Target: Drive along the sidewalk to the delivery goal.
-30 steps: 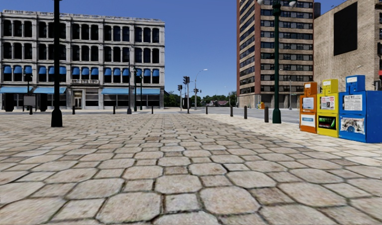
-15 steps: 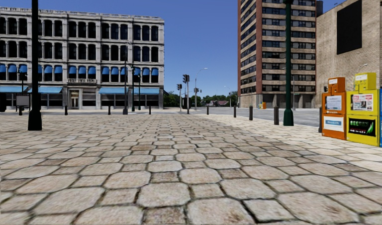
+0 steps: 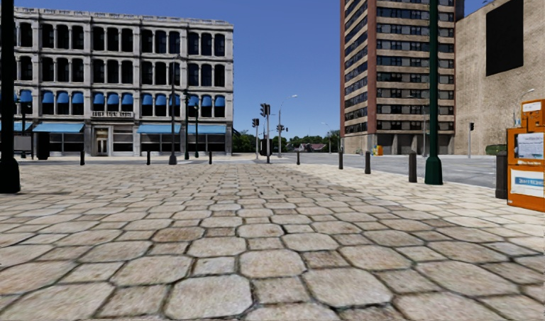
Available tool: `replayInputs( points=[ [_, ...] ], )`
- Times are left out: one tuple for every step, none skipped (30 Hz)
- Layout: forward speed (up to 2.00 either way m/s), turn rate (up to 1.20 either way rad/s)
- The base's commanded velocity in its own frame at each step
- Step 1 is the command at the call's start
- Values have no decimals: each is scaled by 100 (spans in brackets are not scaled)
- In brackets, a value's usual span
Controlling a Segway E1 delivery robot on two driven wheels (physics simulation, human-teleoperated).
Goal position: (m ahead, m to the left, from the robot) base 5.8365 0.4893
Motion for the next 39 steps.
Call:
replayInputs(
  points=[
    [200, 22],
    [200, 23],
    [200, 23],
    [200, 23],
    [200, 23],
    [200, 23],
    [200, 23],
    [200, 23],
    [200, 23],
    [200, 23],
    [200, 23],
    [200, 23],
    [200, 23],
    [200, 23],
    [200, 23],
    [200, 23],
    [200, 23],
    [200, 23],
    [200, 23],
    [200, 23],
    [200, 23],
    [200, 23],
    [200, 24],
    [200, 25],
    [200, 25],
    [200, 25],
    [200, 25],
    [200, 25],
    [200, 25],
    [200, 25],
    [200, 25],
    [200, 25],
    [200, 25],
    [200, 24],
    [200, 12],
    [200, 12],
    [200, 0],
    [200, 0],
    [200, 0]
  ],
)
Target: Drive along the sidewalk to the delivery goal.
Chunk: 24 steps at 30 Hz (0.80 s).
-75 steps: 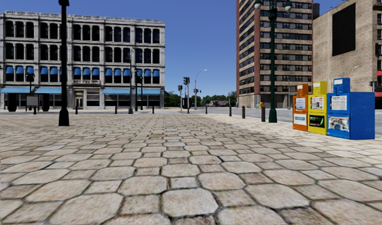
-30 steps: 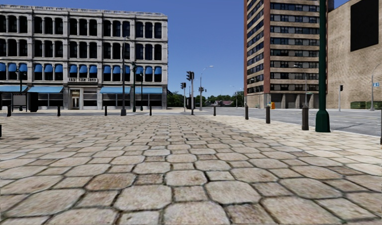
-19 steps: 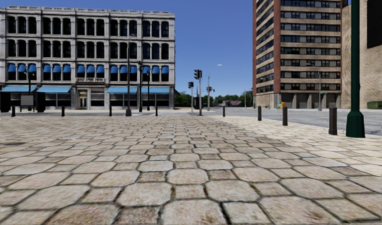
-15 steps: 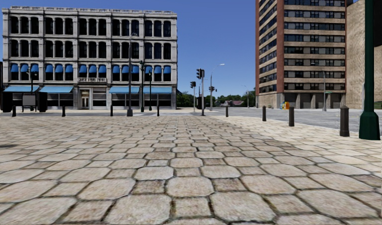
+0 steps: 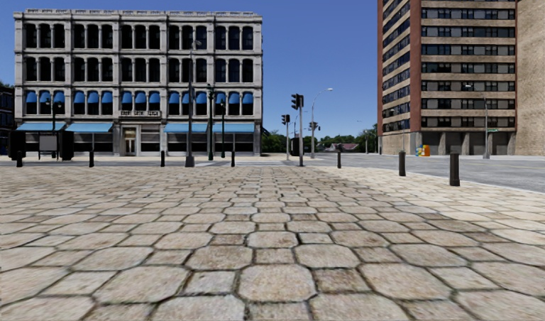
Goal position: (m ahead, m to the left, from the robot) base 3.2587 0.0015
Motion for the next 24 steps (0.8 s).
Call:
replayInputs(
  points=[
    [200, 0],
    [200, 0],
    [200, 0],
    [200, 0],
    [200, 0],
    [200, 0],
    [200, 0],
    [200, 0],
    [200, 0],
    [200, 0],
    [200, 0],
    [200, 0],
    [200, 0],
    [200, 0],
    [200, 0],
    [200, 0],
    [200, 0],
    [200, 0],
    [200, 0],
    [200, 0],
    [200, 0],
    [200, 0],
    [200, 0],
    [200, 0]
  ],
)
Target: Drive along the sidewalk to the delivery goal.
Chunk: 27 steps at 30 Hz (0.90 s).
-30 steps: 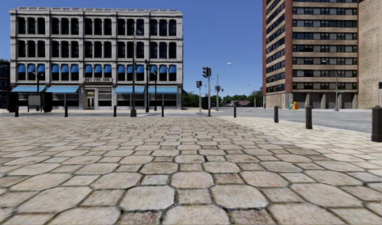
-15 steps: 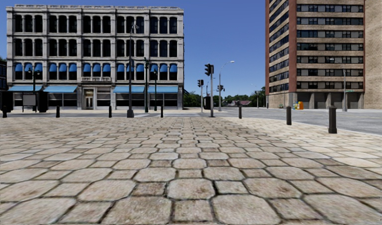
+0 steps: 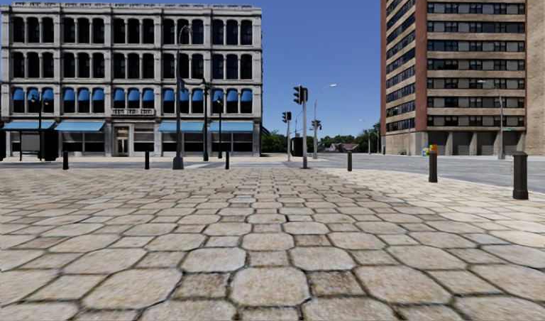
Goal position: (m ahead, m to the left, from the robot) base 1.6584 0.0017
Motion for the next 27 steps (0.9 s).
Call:
replayInputs(
  points=[
    [200, 0],
    [200, 0],
    [200, 0],
    [200, 0],
    [200, 0],
    [200, 0],
    [200, 0],
    [200, 0],
    [200, 0],
    [200, 0],
    [200, 0],
    [200, 0],
    [197, 0],
    [154, 0],
    [154, 0],
    [125, 0],
    [102, 0],
    [86, 0],
    [73, 0],
    [73, 0],
    [67, 0],
    [57, 0],
    [52, 0],
    [51, 0],
    [51, 0],
    [50, 0],
    [49, 0]
  ],
)
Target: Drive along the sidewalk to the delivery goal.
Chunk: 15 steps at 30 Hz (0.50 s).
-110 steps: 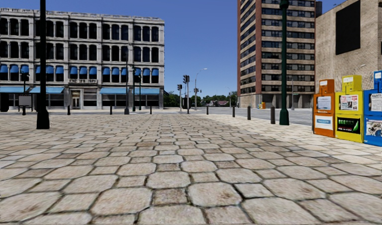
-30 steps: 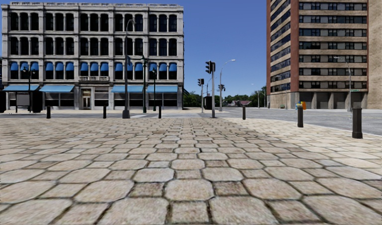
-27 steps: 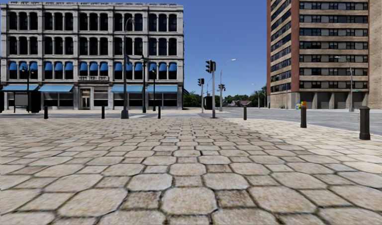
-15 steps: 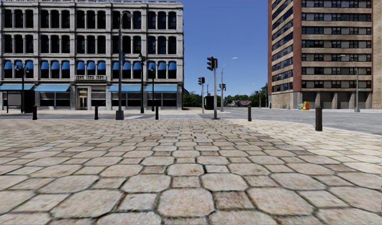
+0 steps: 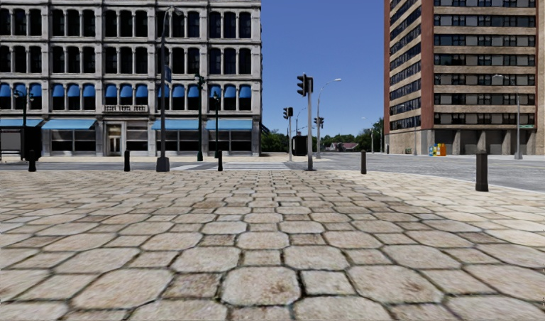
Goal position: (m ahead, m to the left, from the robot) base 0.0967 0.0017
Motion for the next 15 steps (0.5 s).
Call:
replayInputs(
  points=[
    [41, 0],
    [41, 0],
    [14, 0],
    [0, 0],
    [0, 0],
    [0, 0],
    [0, 0],
    [0, 0],
    [0, 0],
    [0, 0],
    [0, 0],
    [0, 0],
    [0, 0],
    [0, 0],
    [0, 0]
  ],
)
